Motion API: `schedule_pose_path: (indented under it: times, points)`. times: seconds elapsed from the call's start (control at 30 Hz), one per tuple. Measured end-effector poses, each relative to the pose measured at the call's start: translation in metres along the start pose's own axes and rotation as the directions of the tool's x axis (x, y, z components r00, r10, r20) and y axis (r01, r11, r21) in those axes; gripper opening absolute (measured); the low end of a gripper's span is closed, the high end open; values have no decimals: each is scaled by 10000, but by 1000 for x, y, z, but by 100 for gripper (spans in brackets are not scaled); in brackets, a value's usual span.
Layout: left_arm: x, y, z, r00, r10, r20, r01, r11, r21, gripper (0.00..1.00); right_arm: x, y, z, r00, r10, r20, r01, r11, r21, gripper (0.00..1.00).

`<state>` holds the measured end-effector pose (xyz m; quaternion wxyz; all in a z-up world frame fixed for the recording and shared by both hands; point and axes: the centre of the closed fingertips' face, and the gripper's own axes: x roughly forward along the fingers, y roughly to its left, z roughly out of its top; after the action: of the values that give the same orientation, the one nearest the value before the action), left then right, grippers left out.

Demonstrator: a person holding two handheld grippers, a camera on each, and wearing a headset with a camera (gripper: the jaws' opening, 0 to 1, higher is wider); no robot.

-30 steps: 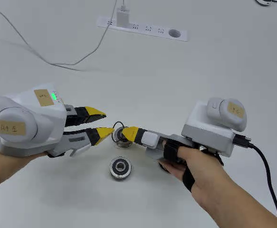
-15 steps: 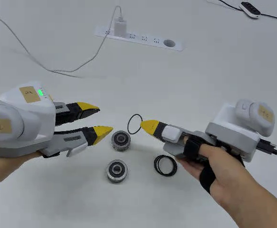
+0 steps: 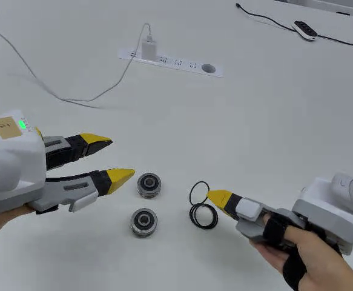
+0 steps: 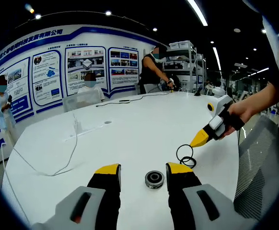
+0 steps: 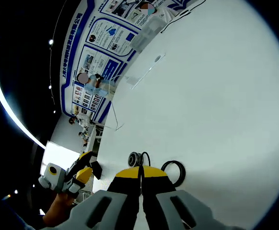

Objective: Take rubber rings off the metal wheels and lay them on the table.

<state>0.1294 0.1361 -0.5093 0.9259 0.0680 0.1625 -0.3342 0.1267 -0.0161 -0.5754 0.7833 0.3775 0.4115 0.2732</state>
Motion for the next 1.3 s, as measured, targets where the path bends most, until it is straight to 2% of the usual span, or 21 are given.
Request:
schedule_pose_path:
  times: [0.13, 0.2, 0.33, 0.53, 0.63, 0.8, 0.9, 0.97, 1.1, 1.3]
  points:
    - [-6, -2, 1, 10000, 38, 82, -37, 9998, -195, 42, -3, -8, -6, 9999, -152, -29, 153, 9998, 152, 1]
    - [-9, -1, 3, 9994, 217, 269, -218, 9998, 32, 42, -4, -12, -7, 9997, -259, -51, 260, 9995, 172, 1]
    - [-12, 1, 6, 9989, 246, 407, -235, 9994, -267, 43, -3, -18, -7, 9991, -412, -33, 413, 9989, 213, 1]
    - [-15, 1, 7, 9991, 280, 306, -274, 9995, -174, 44, 1, -25, -9, 9981, -609, -105, 611, 9979, 207, 1]
    - [-17, 0, 8, 9992, 258, 300, -254, 9996, -156, 44, 1, -31, -11, 9952, -951, -216, 952, 9955, 6, 2]
    - [-20, -1, 8, 9992, 265, 299, -261, 9996, -140, 44, 0, -30, -12, 9924, -1206, -228, 1192, 9913, -554, 2]
    - [-21, -3, 8, 9994, 225, 251, -222, 9997, -116, 44, -2, -30, -10, 9897, -1417, -192, 1396, 9864, -863, 10]
    - [-21, -4, 8, 9995, 181, 259, -179, 9998, -109, 44, -3, -30, -9, 9895, -1434, -179, 1410, 9851, -988, 10]
    - [-21, -6, 9, 9996, 122, 264, -120, 9999, -89, 44, -7, -33, -9, 9840, -1764, -230, 1704, 9717, -1635, 16]
    - [-21, -7, 8, 9997, 101, 238, -98, 9999, -127, 44, -11, -31, -6, 9842, -1768, -88, 1720, 9670, -1881, 20]
